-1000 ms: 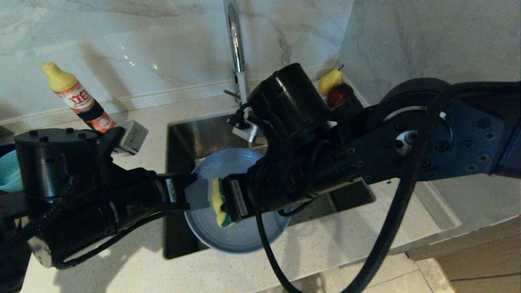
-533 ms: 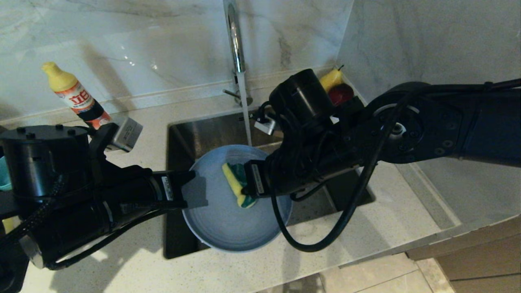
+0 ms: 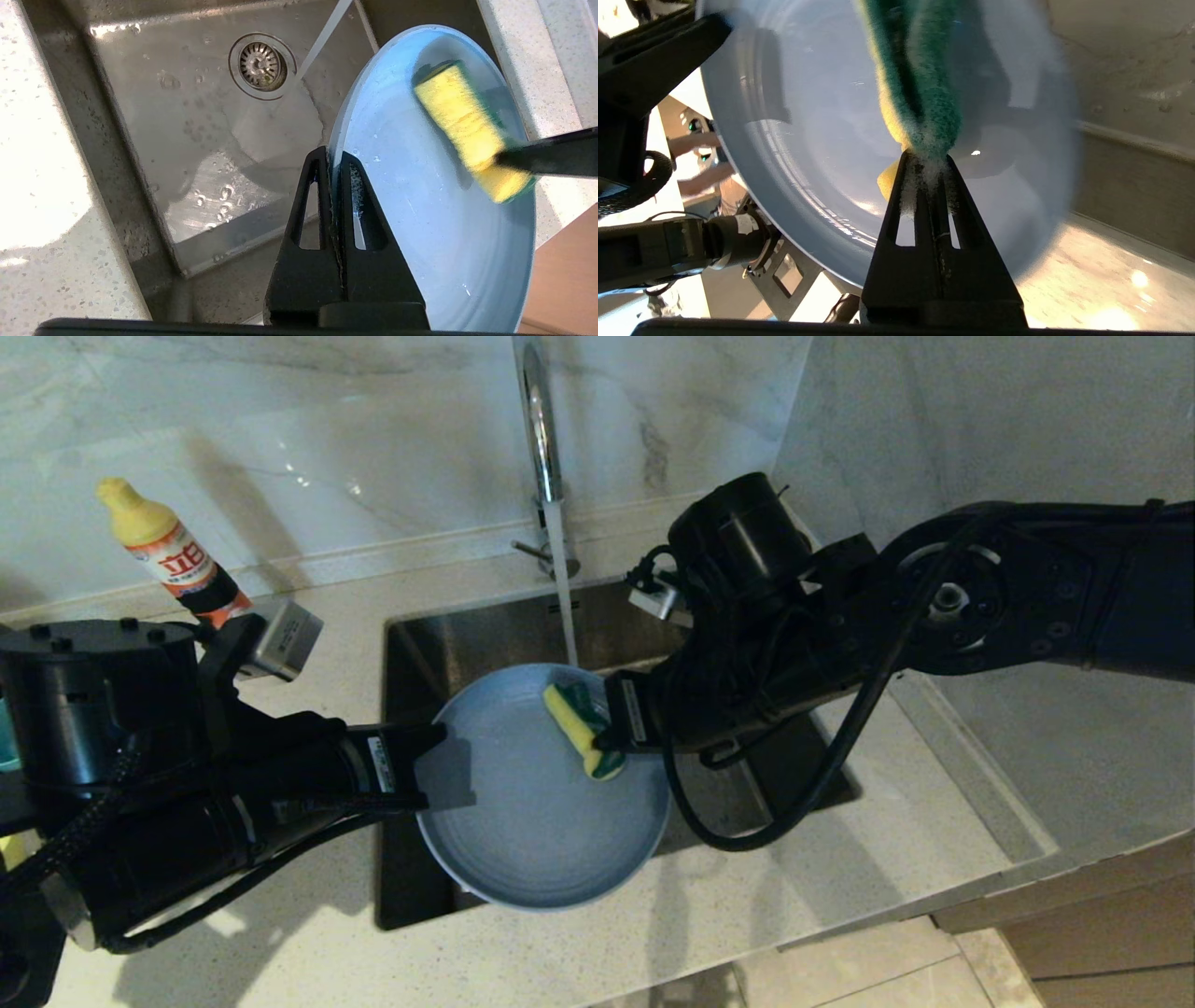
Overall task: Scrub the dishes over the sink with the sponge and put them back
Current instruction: Wipe the plate
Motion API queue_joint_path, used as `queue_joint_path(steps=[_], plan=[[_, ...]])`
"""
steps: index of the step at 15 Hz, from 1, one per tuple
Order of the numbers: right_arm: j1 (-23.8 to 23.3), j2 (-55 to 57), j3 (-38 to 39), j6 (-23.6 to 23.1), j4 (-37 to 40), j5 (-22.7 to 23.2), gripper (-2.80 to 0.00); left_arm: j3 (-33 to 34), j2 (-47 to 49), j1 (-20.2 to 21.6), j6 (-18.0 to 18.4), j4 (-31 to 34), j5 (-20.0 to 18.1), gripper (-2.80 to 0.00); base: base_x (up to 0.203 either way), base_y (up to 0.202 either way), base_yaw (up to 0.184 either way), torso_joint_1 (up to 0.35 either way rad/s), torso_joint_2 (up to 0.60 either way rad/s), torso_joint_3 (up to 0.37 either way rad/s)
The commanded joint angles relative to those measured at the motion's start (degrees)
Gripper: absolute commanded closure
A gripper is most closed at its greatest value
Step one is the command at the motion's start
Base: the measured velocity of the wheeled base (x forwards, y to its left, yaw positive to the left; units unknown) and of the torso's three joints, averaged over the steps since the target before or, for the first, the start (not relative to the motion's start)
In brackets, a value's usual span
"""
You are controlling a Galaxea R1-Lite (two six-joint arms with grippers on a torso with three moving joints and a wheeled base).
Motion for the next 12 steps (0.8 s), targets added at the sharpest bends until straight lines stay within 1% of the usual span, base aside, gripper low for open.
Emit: queue_joint_path(steps=[1,5,7,9,12], plan=[[-1.2,-1.7,1.2,0.1,0.3,0.1,0.00,0.3,0.0,0.4,-0.2,-0.4,0.1,0.00,0.000,0.000,0.000,0.000,0.00,0.000],[-2.3,-3.7,6.2,-1.0,0.0,0.1,0.00,0.6,0.4,2.0,-1.5,-0.5,0.2,0.00,0.000,0.000,0.000,0.000,0.00,0.000],[-2.4,-5.5,8.0,-1.1,-0.2,0.1,0.00,0.6,0.8,3.1,-1.6,-0.6,0.1,0.00,0.000,0.000,0.000,0.000,0.00,0.000],[-2.4,-7.8,8.2,-1.1,-0.2,0.3,0.00,-0.1,2.4,4.5,-1.9,-0.7,0.0,0.00,0.000,0.000,0.000,0.000,0.00,0.000],[-2.4,-12.4,7.3,-0.9,-1.3,1.4,0.00,-0.9,4.5,5.1,-2.5,-0.8,0.2,0.00,0.000,0.000,0.000,0.000,0.00,0.000]])
